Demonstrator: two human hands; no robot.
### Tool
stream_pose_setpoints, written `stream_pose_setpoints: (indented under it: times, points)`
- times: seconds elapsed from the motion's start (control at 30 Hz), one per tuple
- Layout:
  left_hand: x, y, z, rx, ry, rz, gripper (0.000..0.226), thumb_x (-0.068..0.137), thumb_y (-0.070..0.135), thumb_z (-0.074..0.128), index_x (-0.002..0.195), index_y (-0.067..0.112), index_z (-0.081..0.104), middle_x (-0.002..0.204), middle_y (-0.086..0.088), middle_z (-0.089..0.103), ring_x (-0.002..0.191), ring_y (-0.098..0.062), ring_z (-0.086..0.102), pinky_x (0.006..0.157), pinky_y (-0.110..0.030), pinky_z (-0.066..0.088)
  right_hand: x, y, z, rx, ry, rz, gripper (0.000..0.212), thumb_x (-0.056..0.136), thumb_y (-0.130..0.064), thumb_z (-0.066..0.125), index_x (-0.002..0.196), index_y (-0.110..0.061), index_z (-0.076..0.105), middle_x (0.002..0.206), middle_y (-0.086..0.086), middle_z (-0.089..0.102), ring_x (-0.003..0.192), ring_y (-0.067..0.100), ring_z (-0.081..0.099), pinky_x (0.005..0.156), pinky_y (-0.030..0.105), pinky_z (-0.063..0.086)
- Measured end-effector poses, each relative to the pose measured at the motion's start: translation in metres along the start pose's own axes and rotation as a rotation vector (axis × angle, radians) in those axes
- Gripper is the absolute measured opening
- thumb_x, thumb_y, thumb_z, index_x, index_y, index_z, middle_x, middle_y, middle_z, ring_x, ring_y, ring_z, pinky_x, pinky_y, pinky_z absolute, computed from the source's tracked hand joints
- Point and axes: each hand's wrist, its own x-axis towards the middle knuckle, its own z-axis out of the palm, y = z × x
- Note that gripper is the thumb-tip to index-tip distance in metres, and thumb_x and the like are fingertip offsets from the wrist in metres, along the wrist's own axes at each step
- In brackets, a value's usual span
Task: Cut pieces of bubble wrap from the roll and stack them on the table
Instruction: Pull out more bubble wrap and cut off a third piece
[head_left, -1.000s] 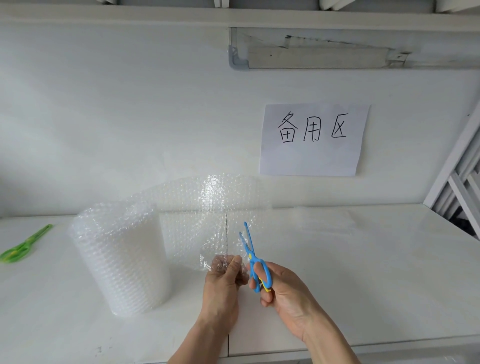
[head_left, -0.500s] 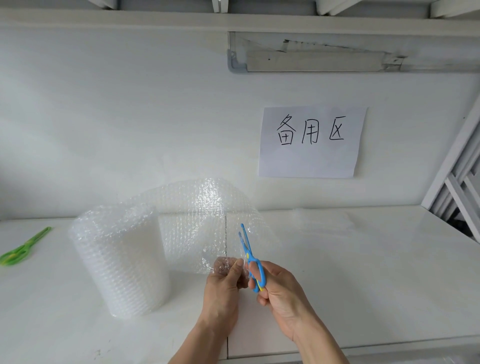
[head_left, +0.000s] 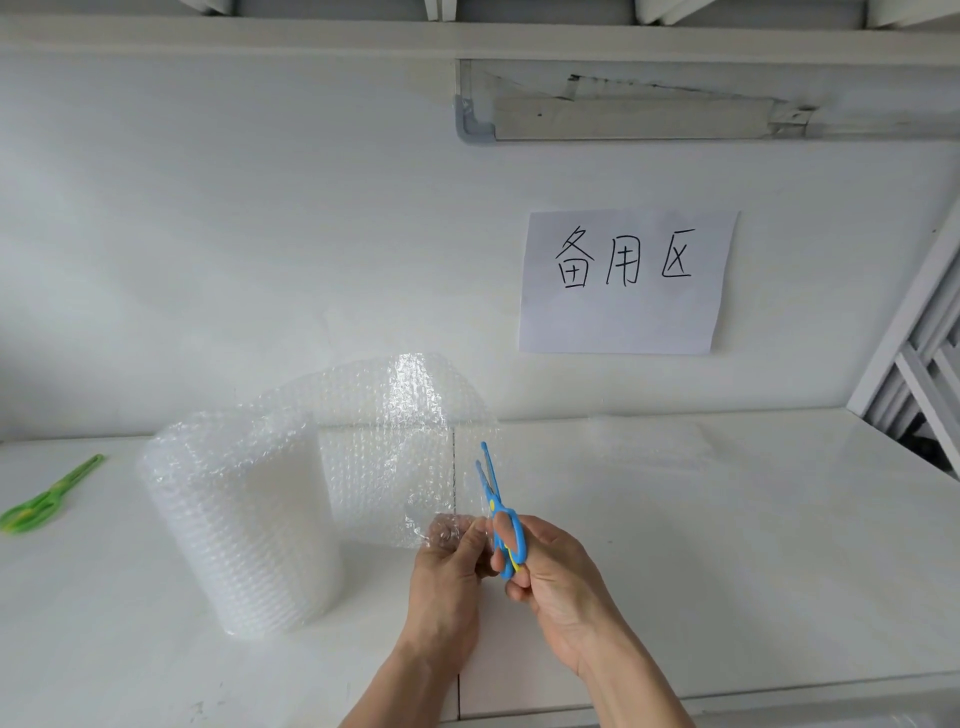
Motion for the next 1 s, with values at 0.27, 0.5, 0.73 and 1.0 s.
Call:
stream_pose_setpoints:
  times: [0.27,0.5,0.73,1.0]
  points:
    - [0.006,-0.007,-0.008,0.060,0.045,0.033,0.017,0.094,0.016,0.063,0.078,0.013,0.061,0.072,-0.022,0.058,0.072,-0.036,0.049,0.075,-0.051,0.043,0.002,-0.004,-0.001,0.031,-0.020,-0.020,0.023,0.083,-0.032,0.072,0.073,-0.012,0.073,0.068,0.004,0.051,0.061,0.012,0.043,0.054,0.025,0.032]
    - [0.004,-0.005,-0.006,0.062,0.032,0.040,0.015,0.096,0.012,0.060,0.082,0.007,0.056,0.065,-0.015,0.057,0.072,-0.033,0.049,0.076,-0.051,0.042,0.002,-0.009,-0.011,-0.016,-0.086,-0.028,0.049,0.061,-0.054,0.082,0.083,-0.011,0.075,0.066,0.003,0.059,0.053,0.008,0.040,0.053,0.022,0.034]
    - [0.003,-0.004,-0.006,0.086,0.040,0.040,0.013,0.096,0.011,0.059,0.085,0.004,0.056,0.069,-0.017,0.056,0.070,-0.029,0.047,0.071,-0.044,0.041,0.005,-0.009,-0.009,0.007,-0.074,-0.024,0.036,0.061,-0.049,0.081,0.074,-0.016,0.074,0.064,0.002,0.054,0.058,0.011,0.043,0.054,0.024,0.032]
    - [0.003,-0.005,-0.008,0.074,0.018,0.028,0.018,0.093,0.018,0.063,0.075,0.016,0.064,0.075,-0.023,0.060,0.073,-0.032,0.050,0.074,-0.050,0.042,0.008,-0.014,-0.006,0.058,-0.088,0.014,0.046,0.070,-0.051,0.080,0.089,-0.010,0.069,0.068,0.004,0.056,0.054,0.010,0.038,0.056,0.023,0.031]
